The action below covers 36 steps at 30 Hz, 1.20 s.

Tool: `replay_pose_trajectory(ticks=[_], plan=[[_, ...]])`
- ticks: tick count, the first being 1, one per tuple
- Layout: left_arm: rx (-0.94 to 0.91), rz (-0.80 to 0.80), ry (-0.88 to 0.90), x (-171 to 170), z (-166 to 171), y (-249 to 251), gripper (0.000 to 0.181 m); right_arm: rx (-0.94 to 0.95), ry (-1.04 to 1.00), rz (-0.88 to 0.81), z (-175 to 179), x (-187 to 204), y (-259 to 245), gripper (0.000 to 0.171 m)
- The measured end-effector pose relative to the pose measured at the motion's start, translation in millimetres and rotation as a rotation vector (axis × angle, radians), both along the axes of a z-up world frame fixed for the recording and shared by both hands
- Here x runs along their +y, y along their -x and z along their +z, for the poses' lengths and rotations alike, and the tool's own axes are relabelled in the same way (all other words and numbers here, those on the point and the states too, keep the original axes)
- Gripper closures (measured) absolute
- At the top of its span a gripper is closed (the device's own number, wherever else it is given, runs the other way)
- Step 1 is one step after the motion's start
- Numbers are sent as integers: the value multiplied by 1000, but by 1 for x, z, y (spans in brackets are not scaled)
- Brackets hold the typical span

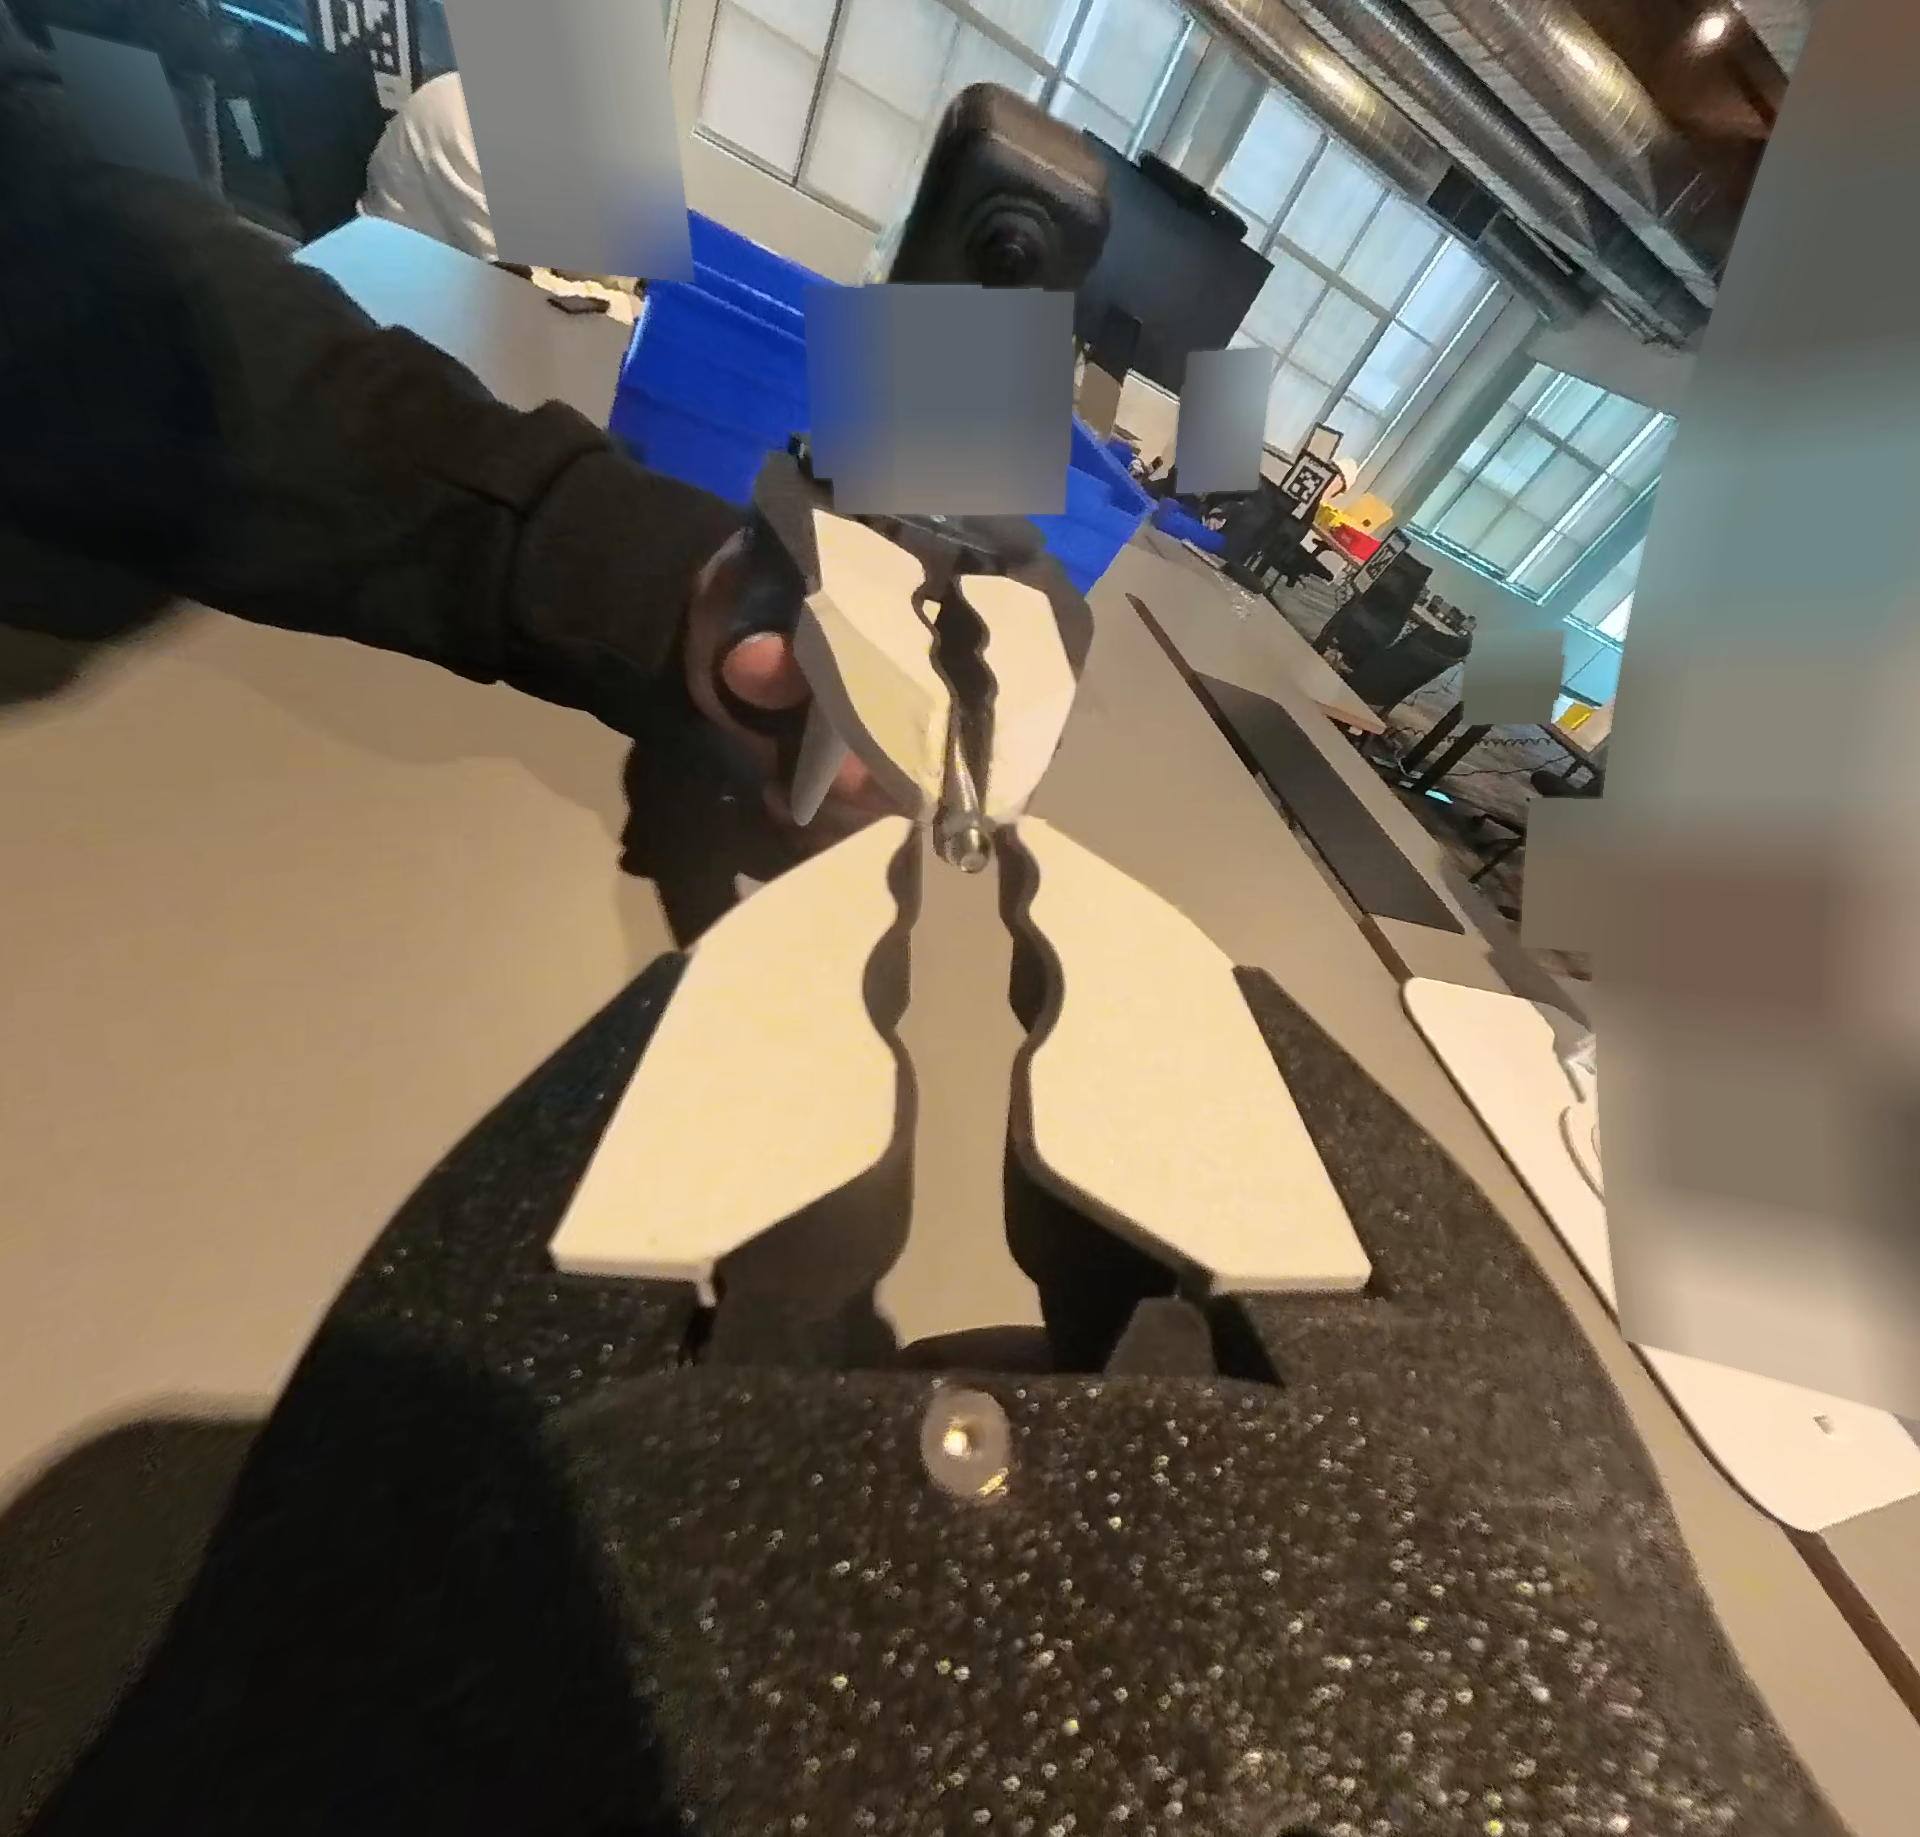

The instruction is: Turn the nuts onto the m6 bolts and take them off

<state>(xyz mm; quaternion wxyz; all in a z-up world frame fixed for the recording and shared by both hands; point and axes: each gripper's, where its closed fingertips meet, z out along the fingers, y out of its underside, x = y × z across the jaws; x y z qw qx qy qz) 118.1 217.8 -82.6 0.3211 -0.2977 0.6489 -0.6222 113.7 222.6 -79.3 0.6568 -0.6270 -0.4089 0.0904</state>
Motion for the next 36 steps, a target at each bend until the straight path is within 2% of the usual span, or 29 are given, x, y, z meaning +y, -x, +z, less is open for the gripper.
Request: replay_pose_trajectory(ticks=[2,4,8,10,12,14,16,21,24,30,32,34,36], plan=[[-2,4,-3,0,0,0,176,33,49,2,-1,1,0,160],[-18,14,-15,1,0,0,176,148,189,43,-1,1,1,161],[-47,62,-113,6,-5,0,176,578,715,162,-5,3,3,161],[-37,71,-124,6,-7,-2,176,724,825,233,-6,3,1,161],[-31,77,-127,7,-8,-3,176,702,768,248,-8,4,-2,159],[-36,77,-115,8,-6,-3,176,588,648,202,-11,7,-6,146],[-42,76,-98,9,-4,-2,176,470,514,148,-11,9,-11,140],[-30,61,-78,9,-4,-1,176,214,211,40,-3,8,-13,141],[-27,57,-69,8,-3,-1,176,126,121,38,-1,3,-7,145],[-15,41,-86,5,-6,0,176,126,152,36,-6,3,-1,151],[-10,38,-95,4,-7,0,176,129,203,31,-10,5,0,161],[-16,36,-97,3,-7,0,176,214,319,65,-11,4,2,161],[-24,44,-93,4,-6,0,176,399,528,131,-9,3,3,161]])
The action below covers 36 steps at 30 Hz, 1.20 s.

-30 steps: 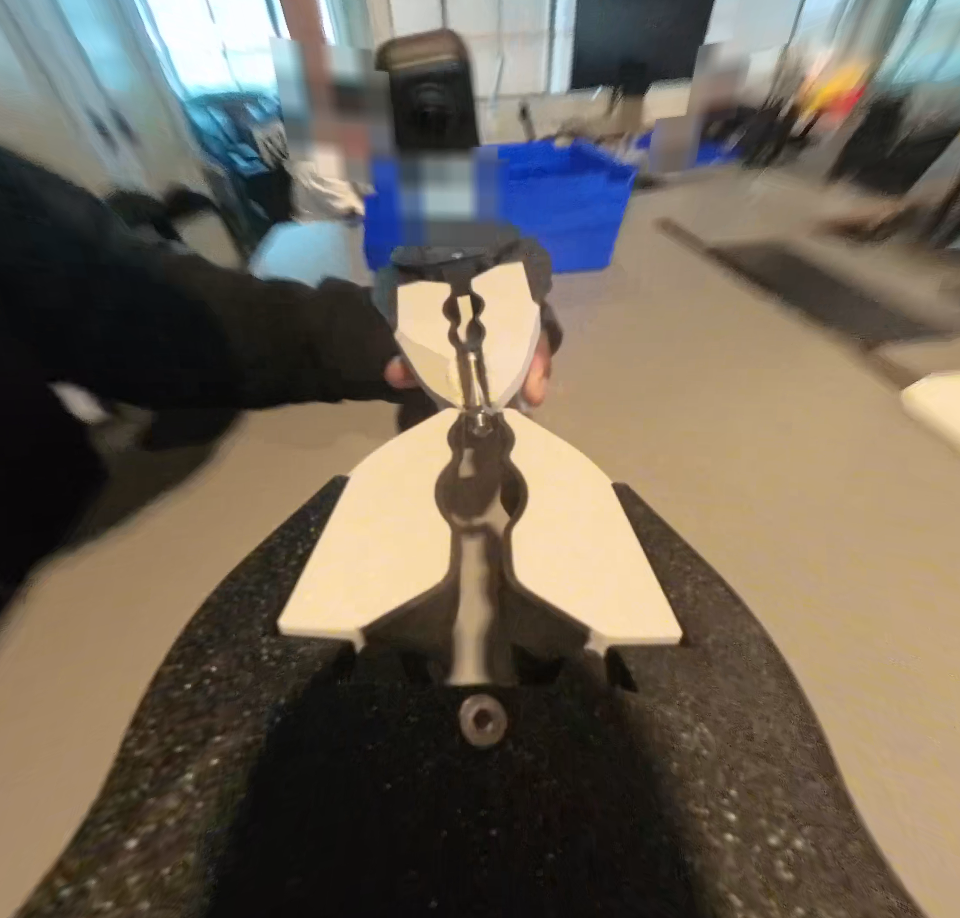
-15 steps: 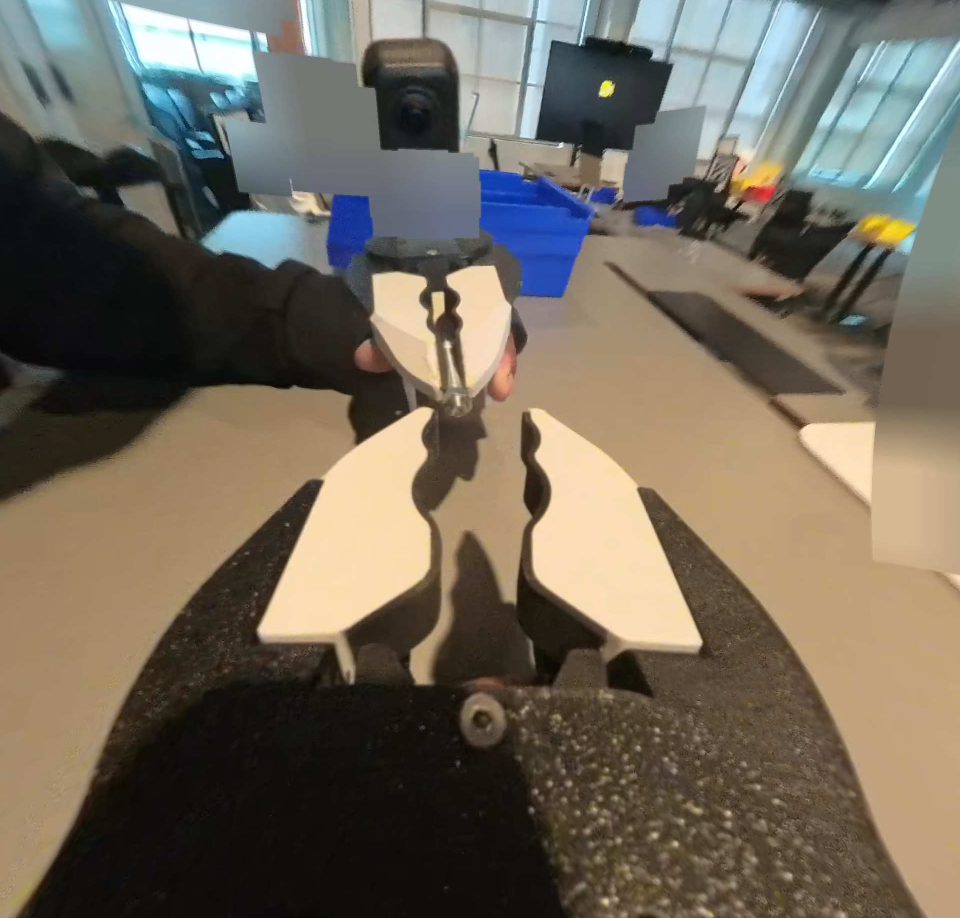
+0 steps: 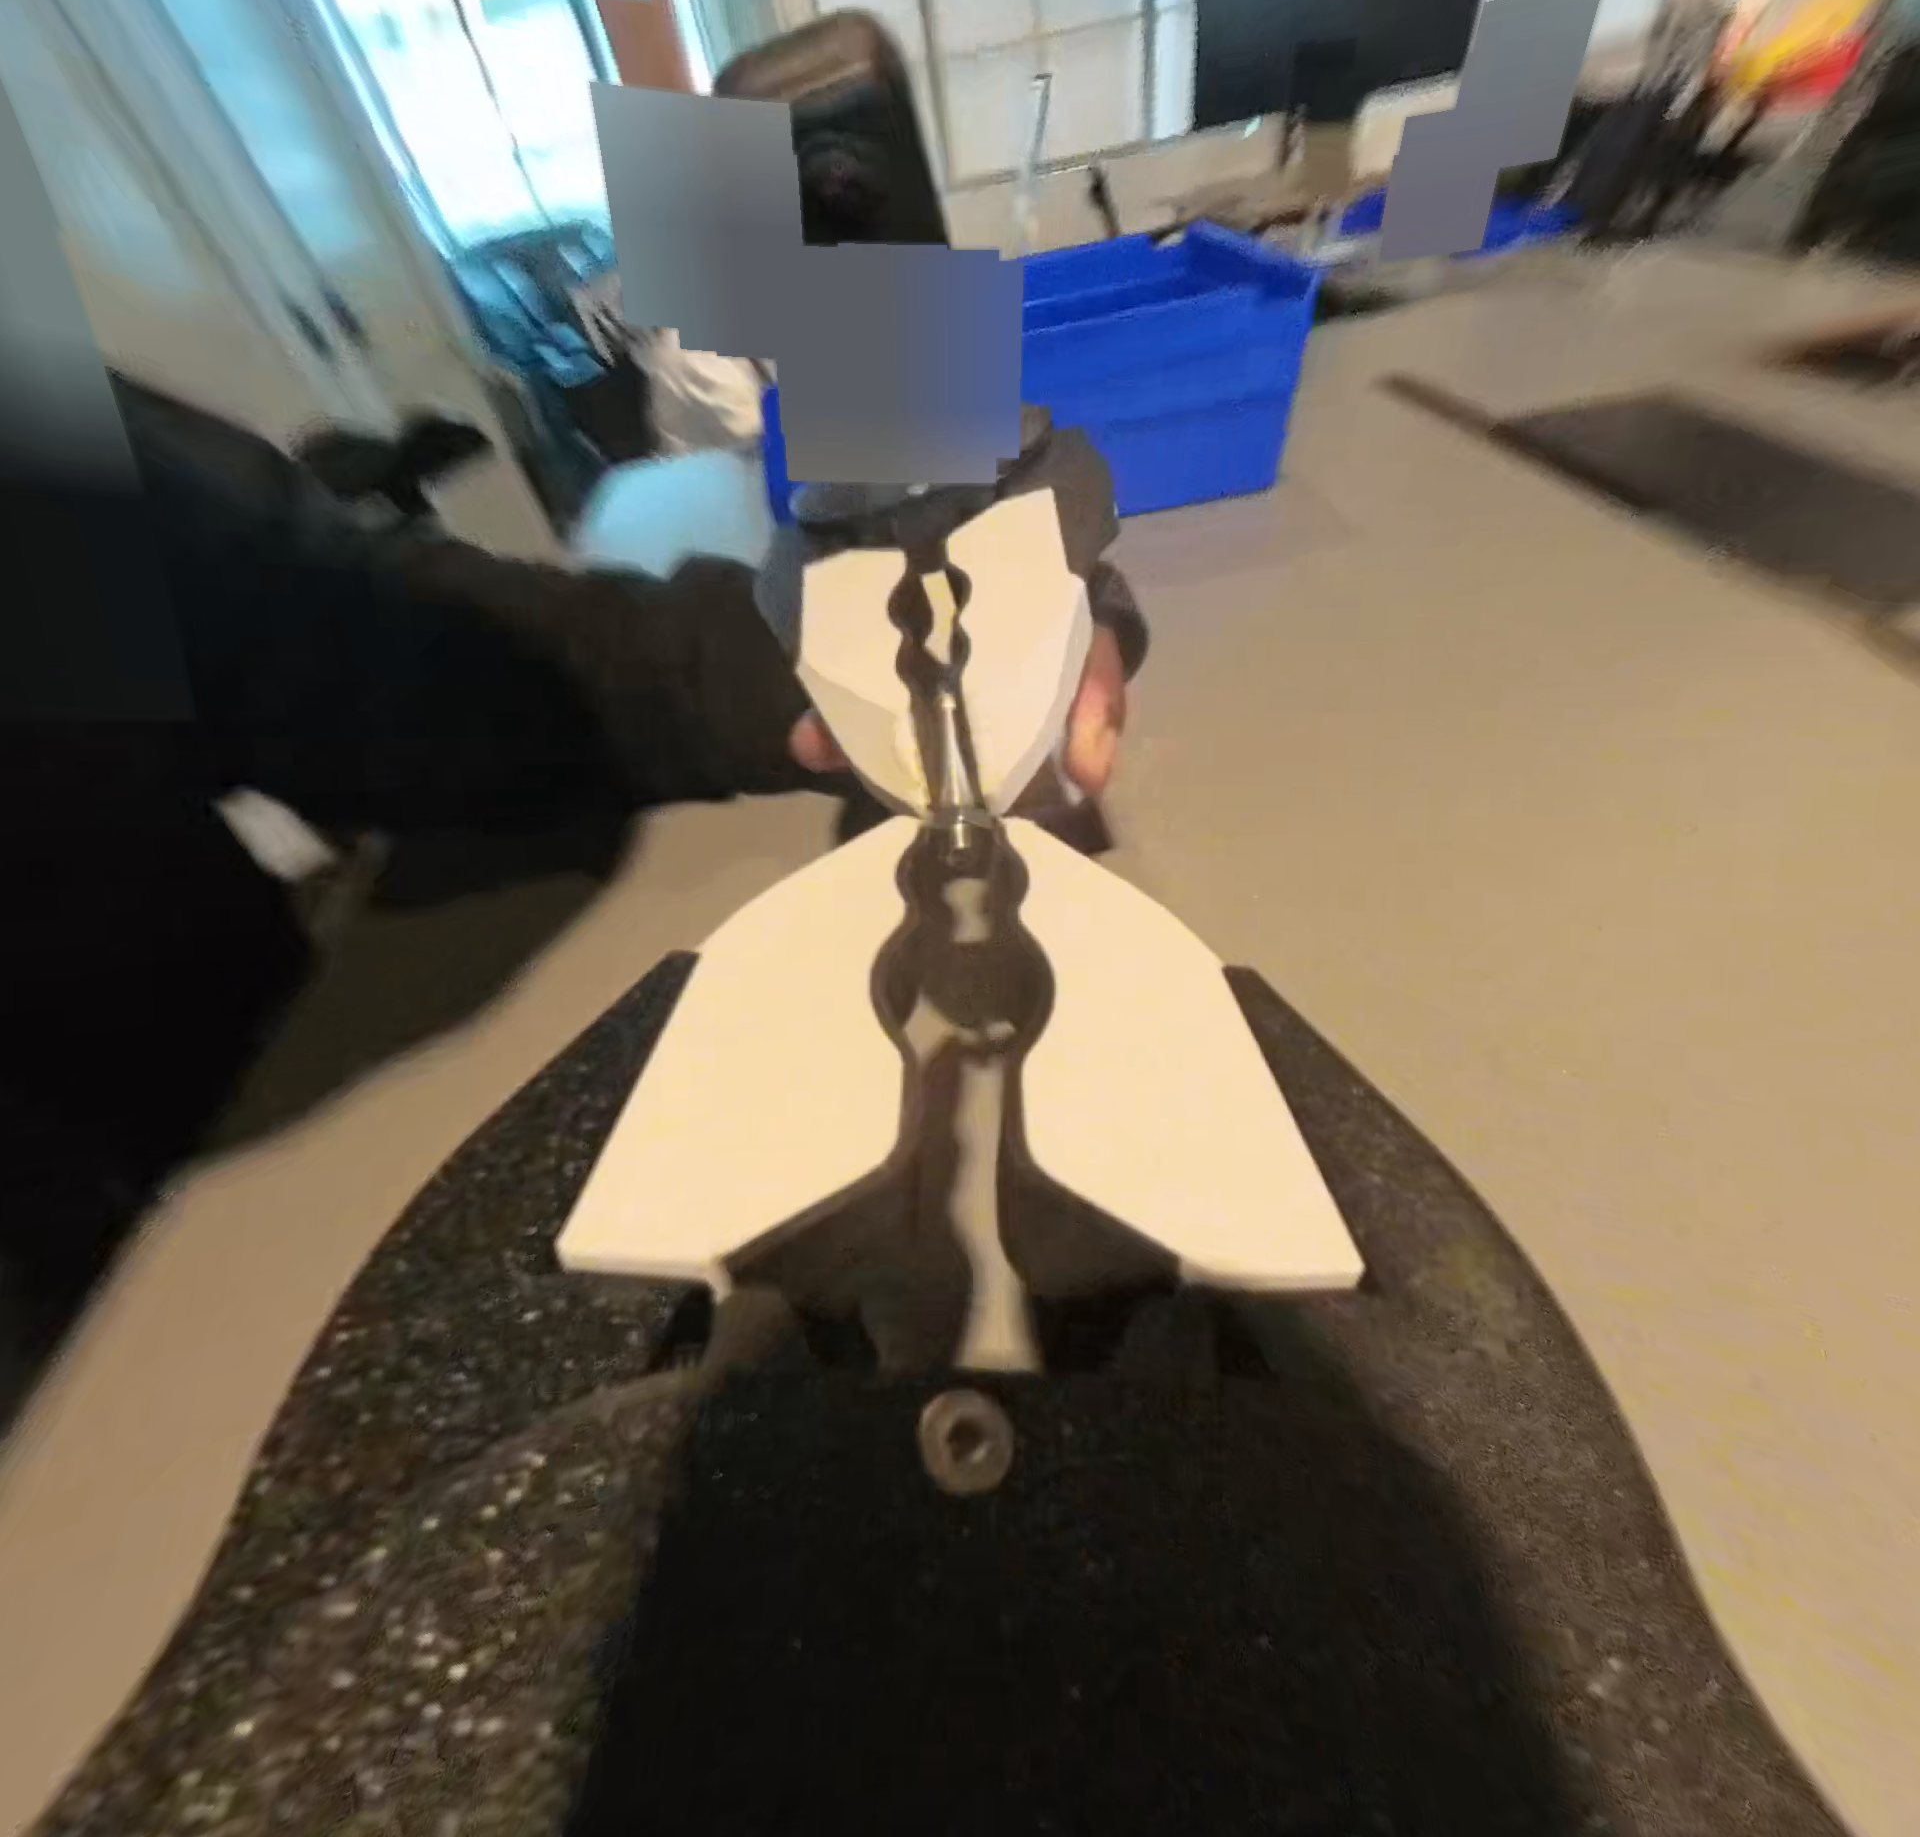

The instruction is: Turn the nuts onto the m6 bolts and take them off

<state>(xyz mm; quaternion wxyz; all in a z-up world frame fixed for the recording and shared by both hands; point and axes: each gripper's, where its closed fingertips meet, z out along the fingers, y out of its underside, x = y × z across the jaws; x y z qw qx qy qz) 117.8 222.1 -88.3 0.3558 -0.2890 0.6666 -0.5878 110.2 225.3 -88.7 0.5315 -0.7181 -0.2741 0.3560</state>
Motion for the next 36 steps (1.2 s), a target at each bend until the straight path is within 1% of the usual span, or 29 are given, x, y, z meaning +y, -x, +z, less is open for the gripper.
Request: replay_pose_trajectory(ticks=[2,3,4,5,6,8,9,10,13,17,22,23,24,25,27,29,31,33,34,36], plan=[[-1,6,2,1,0,0,176,234,223,64,2,-1,1,161],[1,15,-3,2,0,-1,176,331,299,89,2,0,1,161],[2,16,-5,2,-1,-2,176,390,336,107,2,0,0,161],[0,17,-4,2,0,-2,176,395,335,111,1,1,-1,156],[-3,21,1,3,0,-2,176,349,307,94,-3,3,-2,146],[-7,22,16,4,2,-1,176,202,213,50,-10,5,-6,129],[-10,22,23,5,3,-1,176,122,151,24,-11,7,-7,123],[-11,21,28,5,3,-1,176,47,79,-5,-10,8,-9,122],[-2,17,29,5,3,-1,176,-130,-131,-81,-3,8,-13,127],[5,15,27,5,2,-1,176,-232,-294,-117,6,4,-10,137],[18,1,41,3,2,0,176,-327,-361,-129,2,3,-6,143],[22,0,40,3,1,-1,176,-328,-360,-128,2,3,-4,146],[25,-1,36,2,1,-1,176,-322,-348,-125,1,3,-3,153],[28,-10,31,1,0,0,176,-307,-321,-122,0,4,-3,159],[28,-3,28,1,0,-1,176,-221,-220,-92,-1,3,-2,161],[25,4,28,2,0,-1,176,-46,-34,-36,-1,2,-1,161],[23,2,26,1,0,-1,176,177,177,39,1,0,1,161],[32,10,18,1,-2,-2,176,334,311,94,0,-1,1,161],[32,12,16,1,-2,-2,176,358,326,100,-1,0,0,157],[31,16,22,2,-1,-3,176,279,272,56,-8,5,-5,140]])
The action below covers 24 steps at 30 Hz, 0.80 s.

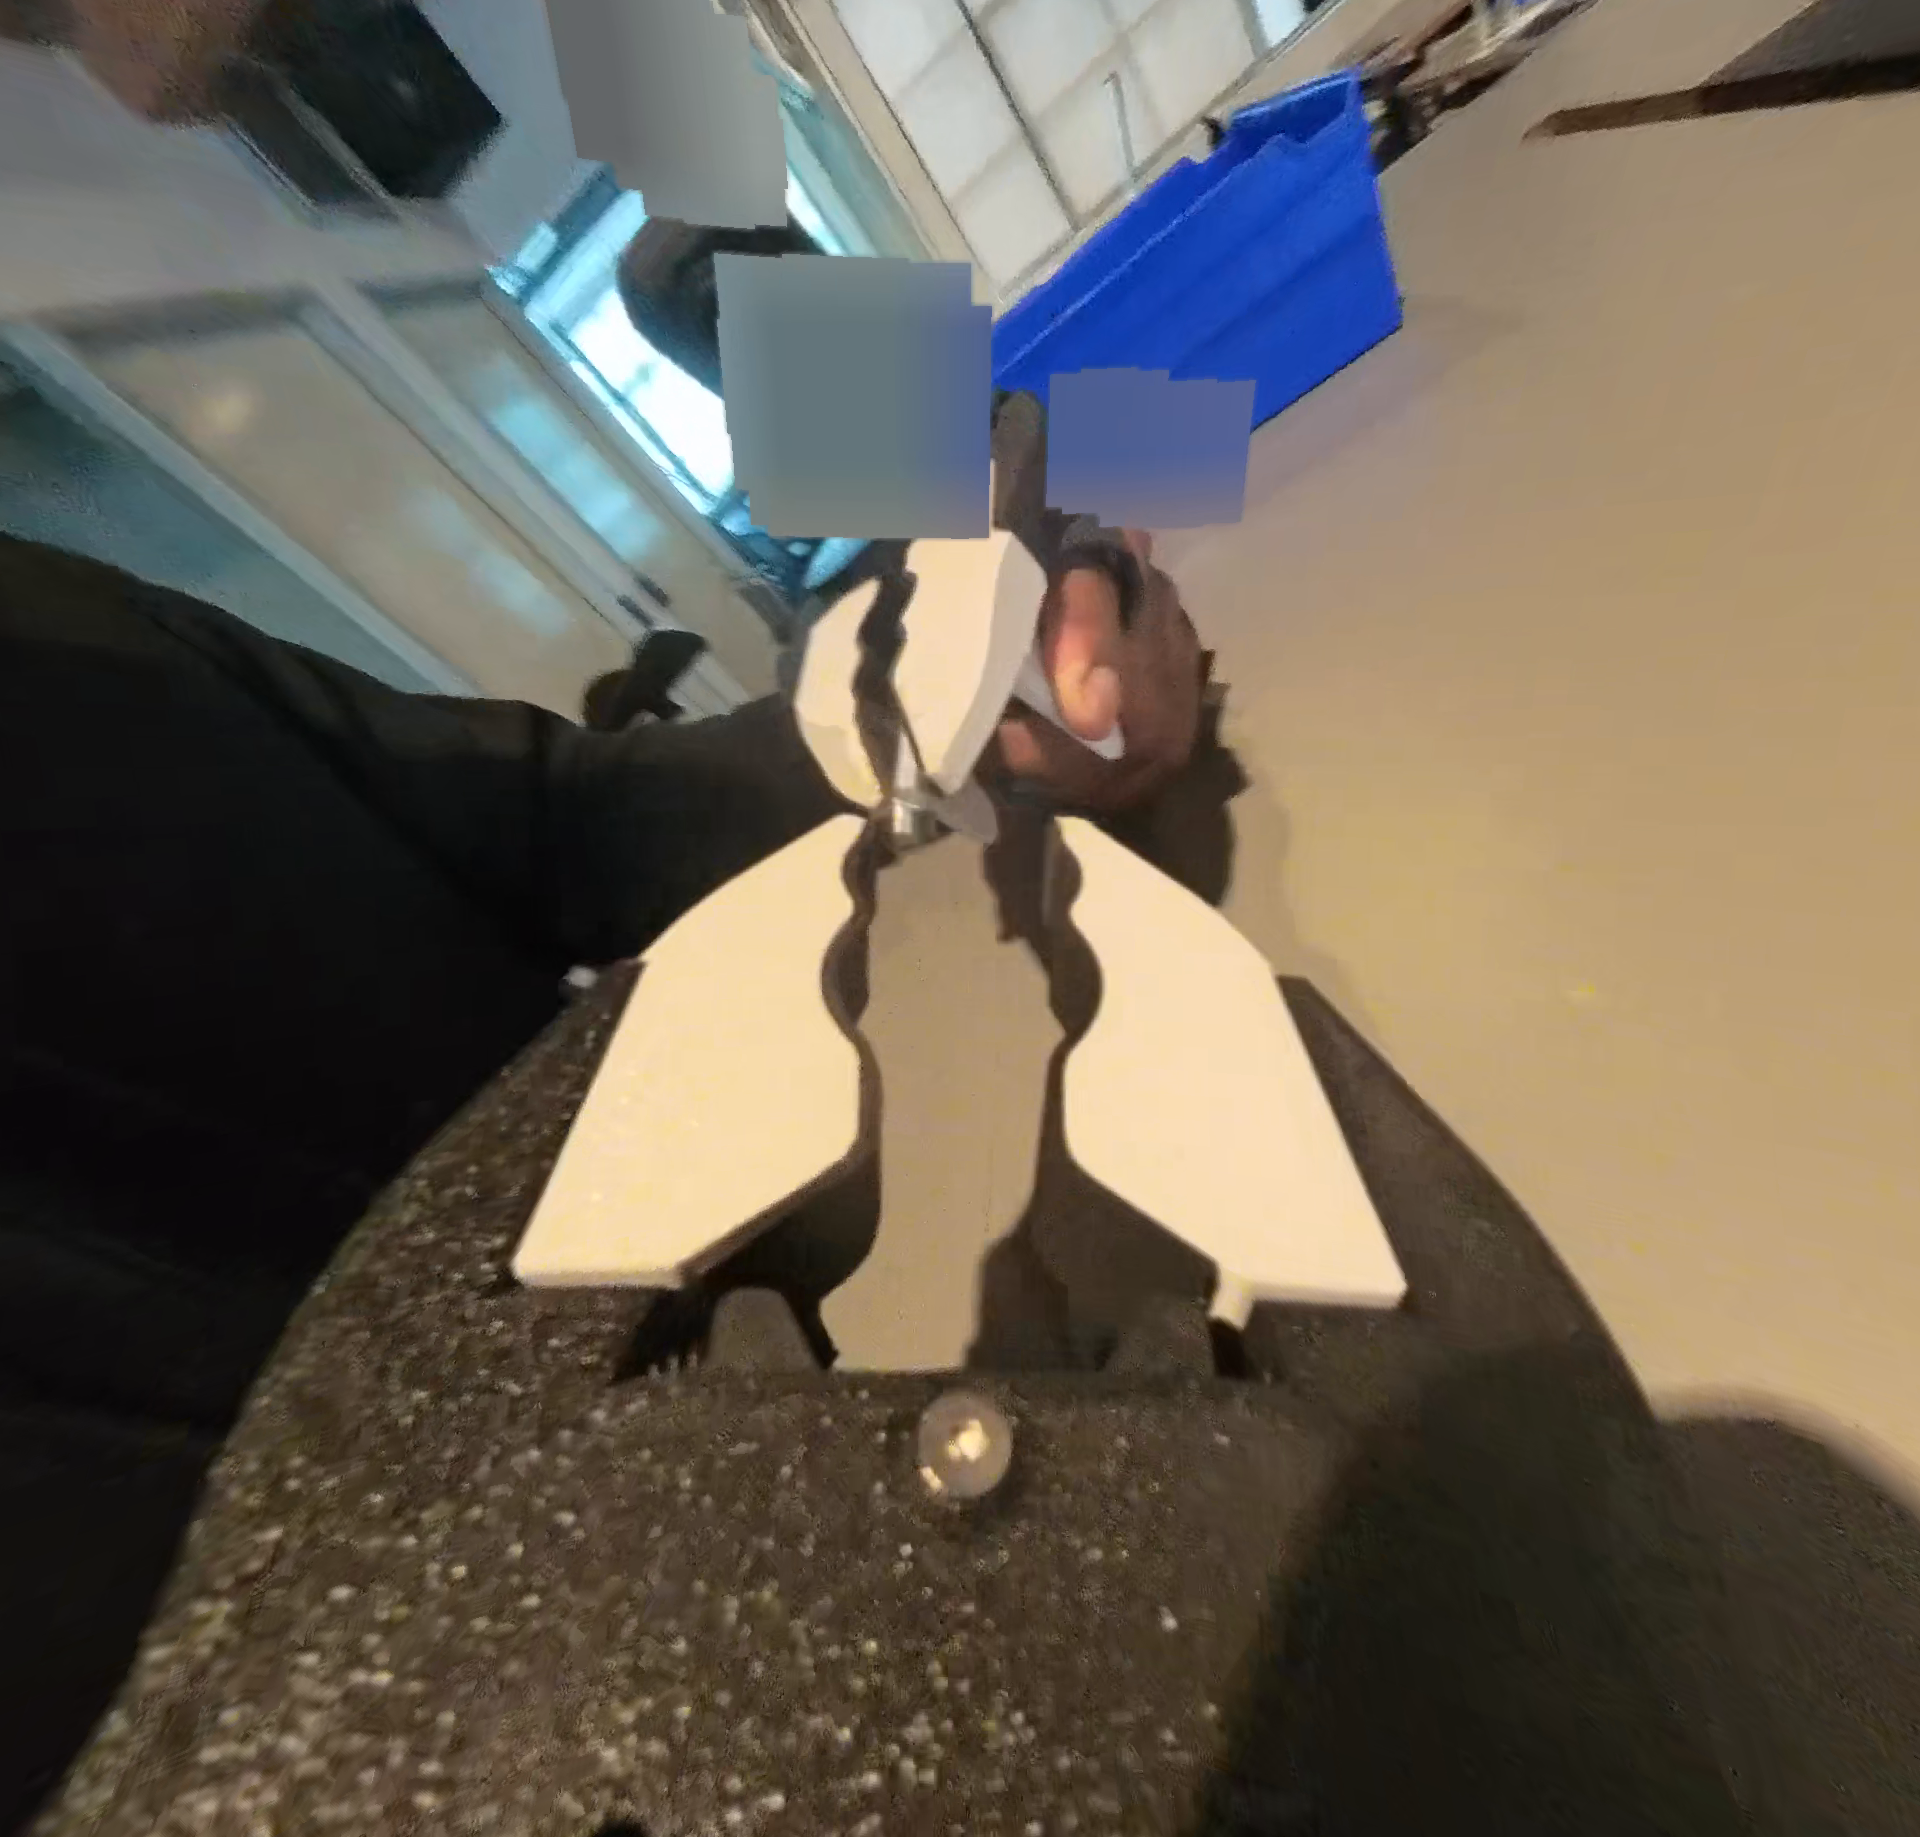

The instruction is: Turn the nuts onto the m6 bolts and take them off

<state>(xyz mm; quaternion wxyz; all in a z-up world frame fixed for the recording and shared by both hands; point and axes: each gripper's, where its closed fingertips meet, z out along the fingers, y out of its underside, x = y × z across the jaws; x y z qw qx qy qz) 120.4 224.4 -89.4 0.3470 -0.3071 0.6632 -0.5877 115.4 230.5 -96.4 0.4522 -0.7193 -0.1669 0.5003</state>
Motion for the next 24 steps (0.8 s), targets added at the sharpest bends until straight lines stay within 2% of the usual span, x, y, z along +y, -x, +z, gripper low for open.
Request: replay_pose_trajectory(ticks=[3,9,15,19,24], plan=[[-10,0,21,2,3,1,176,-193,-170,-50,-1,2,-4,130],[-7,-2,21,2,2,1,176,-395,-464,-166,15,1,-8,137],[-1,-7,13,0,1,1,176,-491,-522,-174,11,0,-1,150],[-1,-5,12,1,1,1,176,-376,-398,-138,9,0,3,159],[4,-3,5,0,0,0,176,40,11,4,9,-3,5,160]])
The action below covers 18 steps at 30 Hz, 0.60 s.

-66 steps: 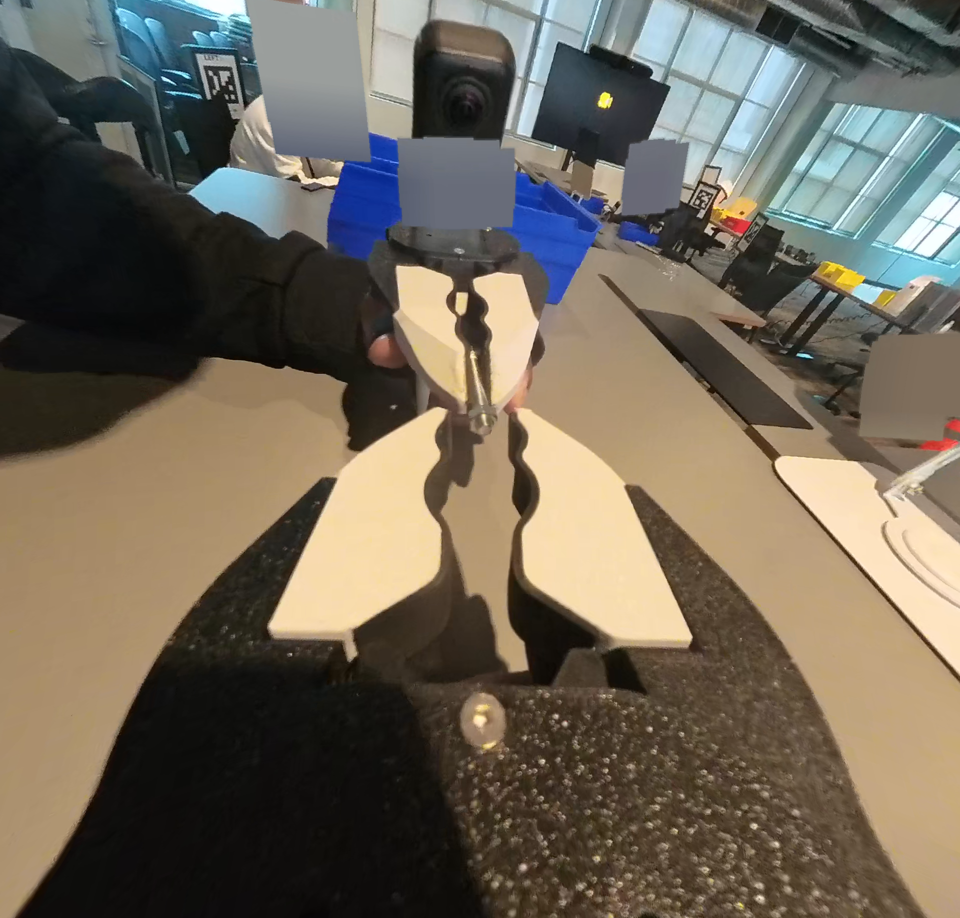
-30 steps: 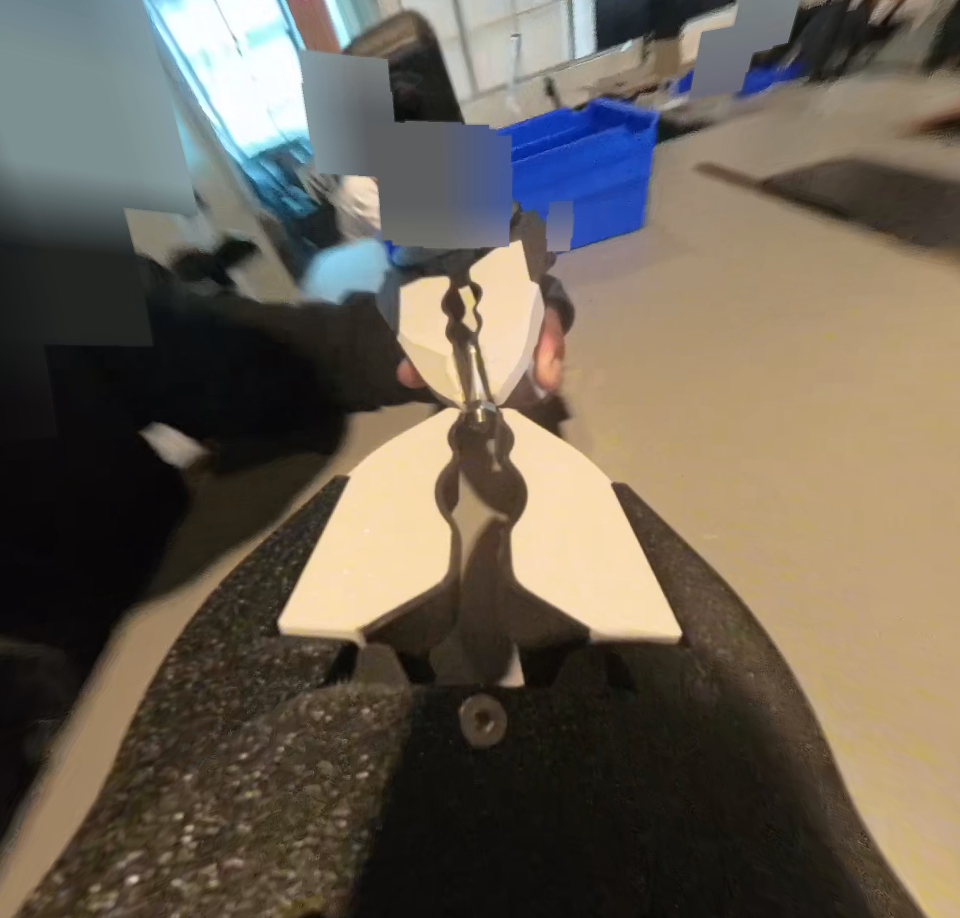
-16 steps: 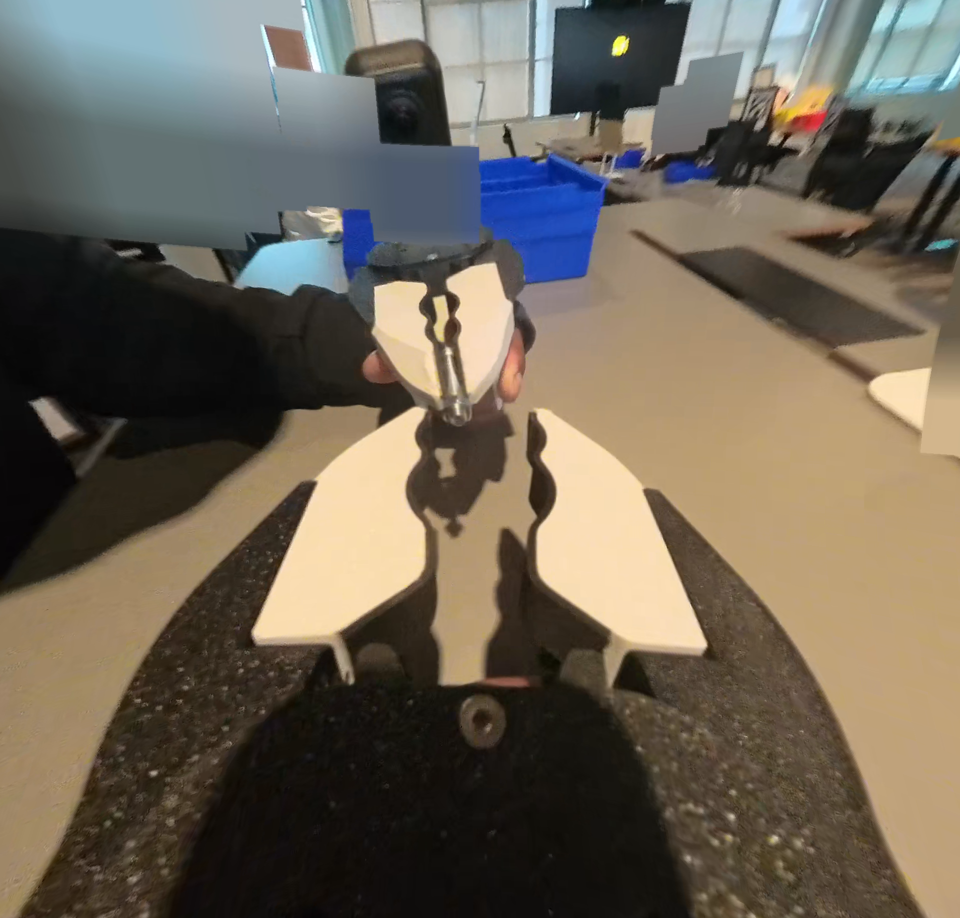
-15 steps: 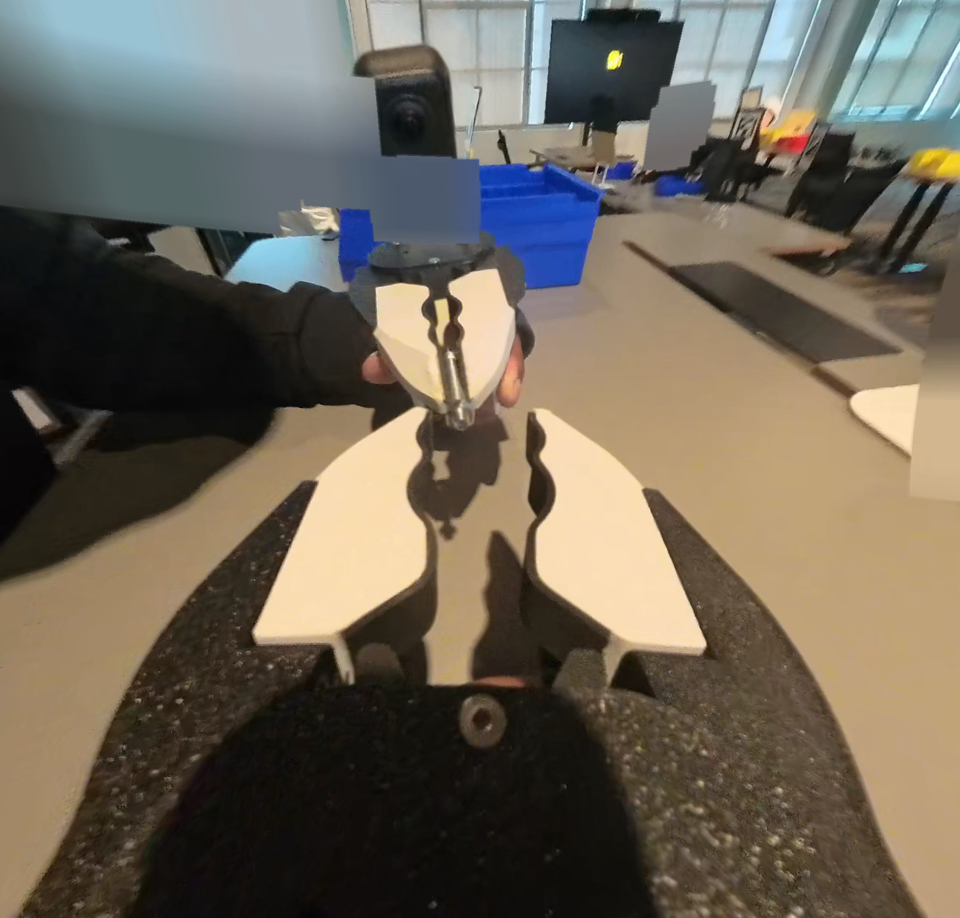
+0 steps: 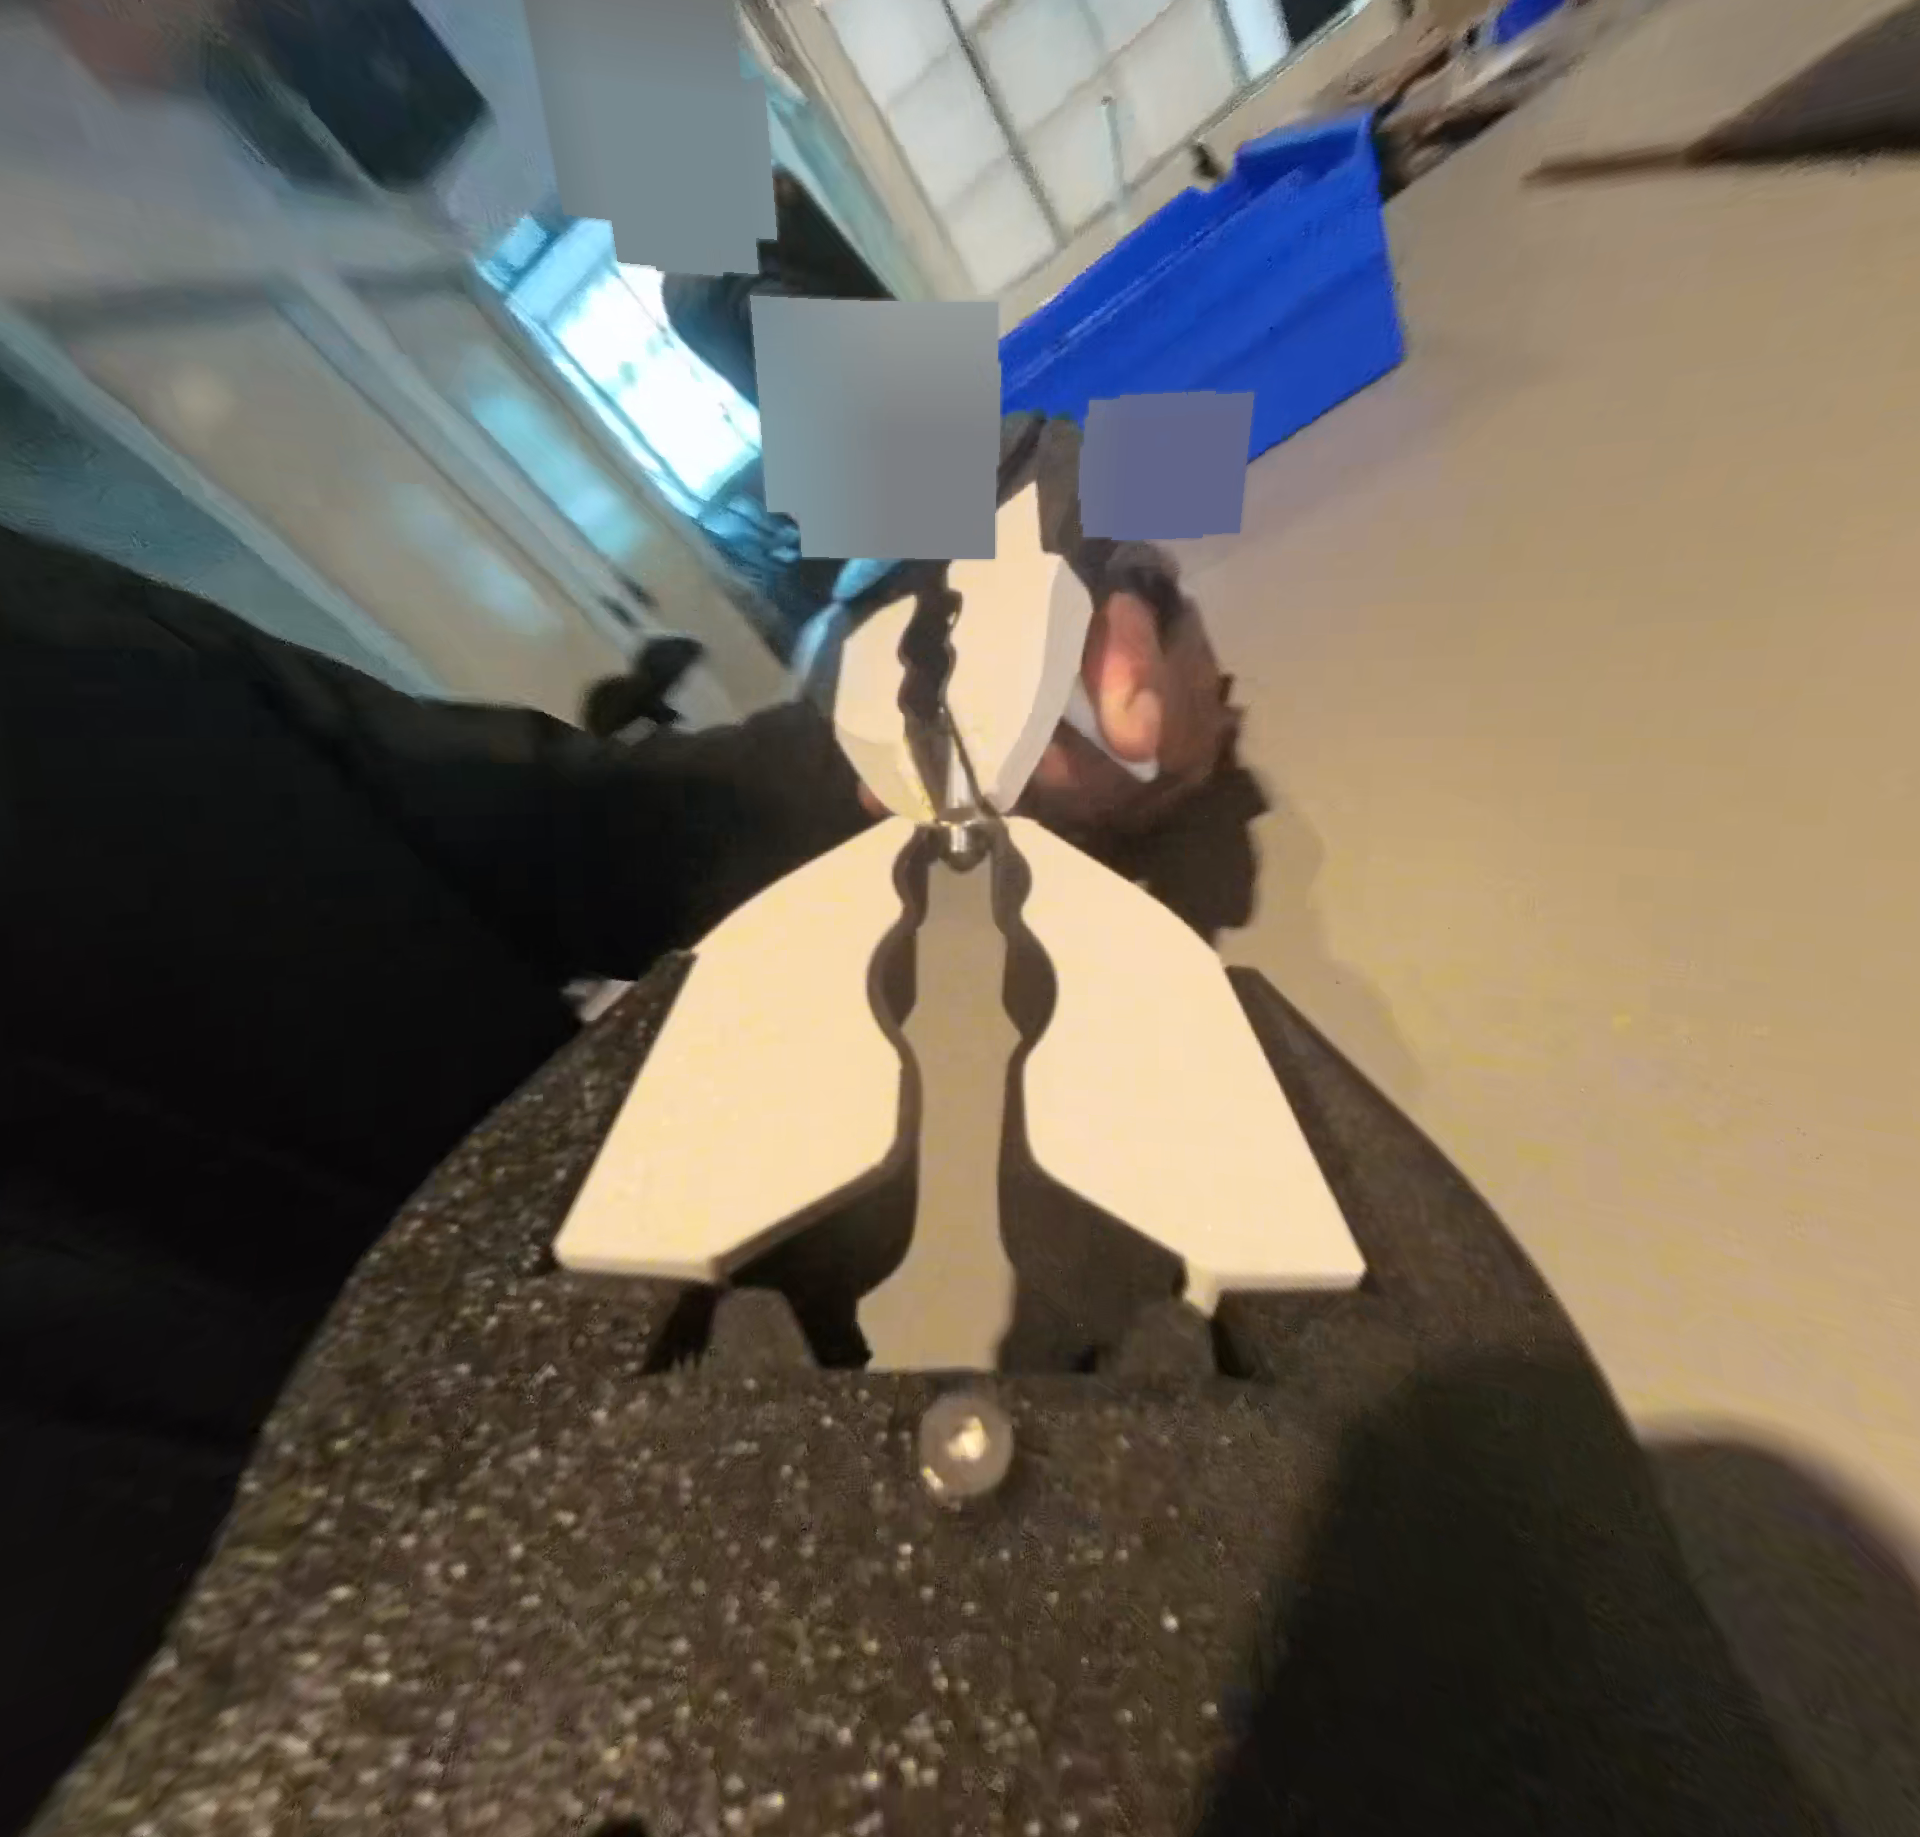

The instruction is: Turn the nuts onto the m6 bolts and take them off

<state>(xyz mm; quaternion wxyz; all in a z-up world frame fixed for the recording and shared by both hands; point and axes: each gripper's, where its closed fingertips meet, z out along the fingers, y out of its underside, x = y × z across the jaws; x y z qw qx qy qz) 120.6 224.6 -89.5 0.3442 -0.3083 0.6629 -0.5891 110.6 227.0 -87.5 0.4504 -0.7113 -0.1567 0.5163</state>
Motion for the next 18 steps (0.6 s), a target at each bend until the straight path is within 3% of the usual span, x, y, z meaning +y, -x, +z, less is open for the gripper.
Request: replay_pose_trajectory(ticks=[3,5,7,9,18], plan=[[4,-1,-12,-1,-1,0,176,66,27,41,-1,-2,0,160],[0,1,-5,0,0,0,176,-14,-45,25,-2,-2,0,158],[-8,4,15,2,2,0,176,-116,-124,-4,-4,0,-2,143],[-14,6,26,3,4,1,176,-191,-201,-37,-3,1,-4,138],[-9,2,26,3,3,1,176,-401,-481,-158,11,1,-9,148]])
